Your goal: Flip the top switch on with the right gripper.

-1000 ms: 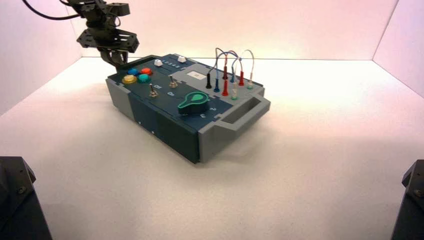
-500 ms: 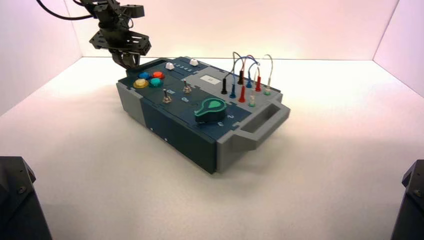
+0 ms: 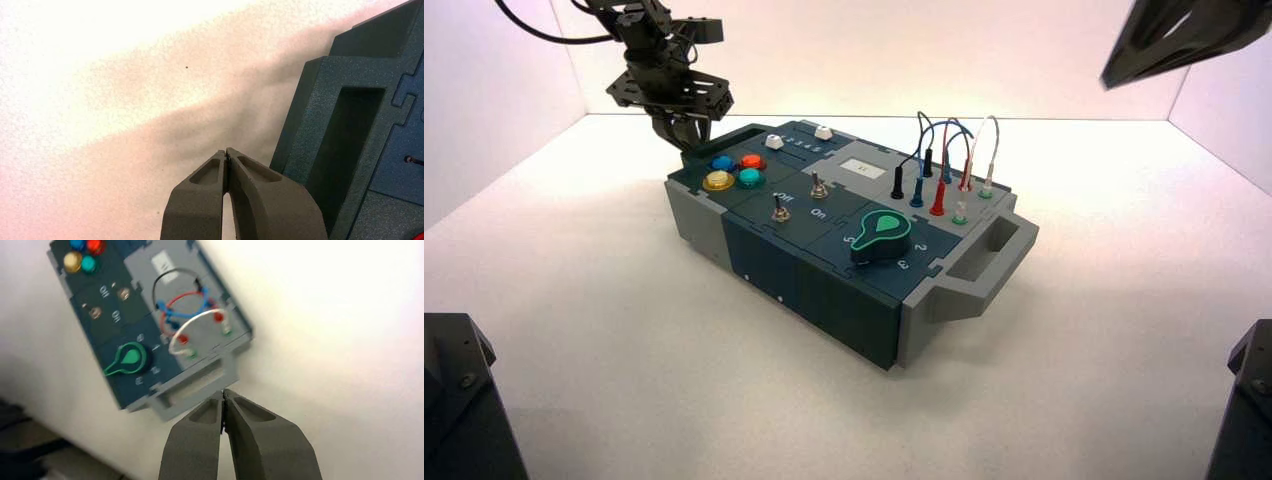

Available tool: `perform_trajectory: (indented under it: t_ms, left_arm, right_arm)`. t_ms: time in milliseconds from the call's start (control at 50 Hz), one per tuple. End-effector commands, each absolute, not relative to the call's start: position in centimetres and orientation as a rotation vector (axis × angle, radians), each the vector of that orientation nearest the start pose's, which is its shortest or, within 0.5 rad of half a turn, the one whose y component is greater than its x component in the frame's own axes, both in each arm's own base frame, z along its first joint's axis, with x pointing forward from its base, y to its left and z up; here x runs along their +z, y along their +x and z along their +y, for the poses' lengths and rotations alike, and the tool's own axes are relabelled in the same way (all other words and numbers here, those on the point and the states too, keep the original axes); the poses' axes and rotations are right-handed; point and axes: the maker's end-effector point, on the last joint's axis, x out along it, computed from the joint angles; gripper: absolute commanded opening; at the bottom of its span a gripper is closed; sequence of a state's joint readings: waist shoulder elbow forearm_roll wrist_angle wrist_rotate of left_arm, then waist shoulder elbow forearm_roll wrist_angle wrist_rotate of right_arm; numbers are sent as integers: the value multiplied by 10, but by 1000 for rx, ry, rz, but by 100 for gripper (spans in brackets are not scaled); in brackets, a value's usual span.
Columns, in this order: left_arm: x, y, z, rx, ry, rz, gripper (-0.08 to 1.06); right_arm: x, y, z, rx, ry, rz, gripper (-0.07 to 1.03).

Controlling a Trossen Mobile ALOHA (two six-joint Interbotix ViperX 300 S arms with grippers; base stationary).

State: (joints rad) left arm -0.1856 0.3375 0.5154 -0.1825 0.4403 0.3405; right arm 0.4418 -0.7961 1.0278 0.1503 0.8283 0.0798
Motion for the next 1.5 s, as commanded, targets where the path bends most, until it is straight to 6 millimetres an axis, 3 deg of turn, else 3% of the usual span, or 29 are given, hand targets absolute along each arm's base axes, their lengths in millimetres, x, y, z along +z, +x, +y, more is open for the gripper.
perform_trajectory:
  t_ms: [20,300,680,1500]
  left_arm:
    - [11,394,-102,-367,234,1230,-3]
    - [12,394,-102,-369,237,1226,-3]
    - [11,397,-102,-369,238,1223,-3]
    - [8,399,-103,-369,240,1226,-3]
  right_arm:
    - [161,186,121,421,37,1152,-2]
    - [137,179,140,440,115,1283,-2]
    - [92,166,134,382,144,1386,-2]
    - [43,200,156,322,113,1439,-2]
